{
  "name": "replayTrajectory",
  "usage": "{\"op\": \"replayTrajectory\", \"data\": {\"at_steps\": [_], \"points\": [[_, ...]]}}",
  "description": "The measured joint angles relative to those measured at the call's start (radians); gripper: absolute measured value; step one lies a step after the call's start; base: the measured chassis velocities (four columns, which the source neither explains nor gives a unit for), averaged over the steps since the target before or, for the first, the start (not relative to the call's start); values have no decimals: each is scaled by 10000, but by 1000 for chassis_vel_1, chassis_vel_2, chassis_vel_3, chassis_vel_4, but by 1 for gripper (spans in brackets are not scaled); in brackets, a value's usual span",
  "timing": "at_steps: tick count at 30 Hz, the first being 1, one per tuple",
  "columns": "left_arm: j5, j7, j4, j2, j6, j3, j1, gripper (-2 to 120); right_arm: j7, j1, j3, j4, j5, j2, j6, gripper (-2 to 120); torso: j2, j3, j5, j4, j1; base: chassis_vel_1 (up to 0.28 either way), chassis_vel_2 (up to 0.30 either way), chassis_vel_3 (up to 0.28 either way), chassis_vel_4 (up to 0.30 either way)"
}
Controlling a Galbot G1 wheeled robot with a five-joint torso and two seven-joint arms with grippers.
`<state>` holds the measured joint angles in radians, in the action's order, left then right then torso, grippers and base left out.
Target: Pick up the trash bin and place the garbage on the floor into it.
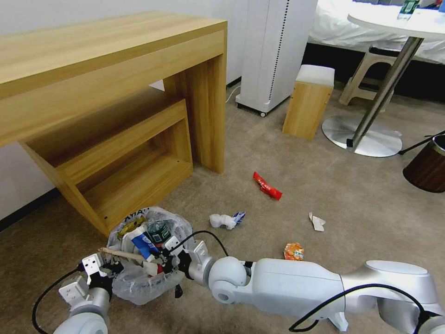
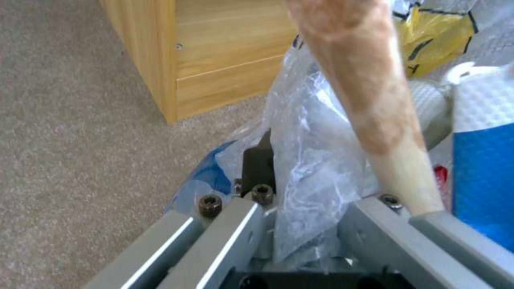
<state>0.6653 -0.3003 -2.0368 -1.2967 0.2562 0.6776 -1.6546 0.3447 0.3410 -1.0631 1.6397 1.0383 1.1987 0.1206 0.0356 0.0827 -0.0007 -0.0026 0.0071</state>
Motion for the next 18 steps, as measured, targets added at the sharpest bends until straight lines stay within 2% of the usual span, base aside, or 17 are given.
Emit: {"op": "replayTrajectory", "data": {"at_steps": [7,10,11,14,18], "points": [[-15,13,31,13,-13,7,1,1,185,9,48,-12,45,199,61,6,0,0,0,2,0,0,0,0,0],[2,17,46,58,-16,29,37,1,161,7,77,168,-38,118,-17,18,0,0,1,2,0,0,0,0,0],[2,17,46,58,-16,29,37,1,161,7,77,168,-38,118,-17,18,0,0,1,2,0,0,0,0,0],[33,9,78,121,-16,47,61,1,171,112,165,488,-82,-153,-40,32,0,0,0,1,0,0,0,0,0],[43,0,83,139,-16,47,71,1,173,169,187,631,-122,-318,-37,39,-1,0,2,0,0,0,0,0,0]]}}
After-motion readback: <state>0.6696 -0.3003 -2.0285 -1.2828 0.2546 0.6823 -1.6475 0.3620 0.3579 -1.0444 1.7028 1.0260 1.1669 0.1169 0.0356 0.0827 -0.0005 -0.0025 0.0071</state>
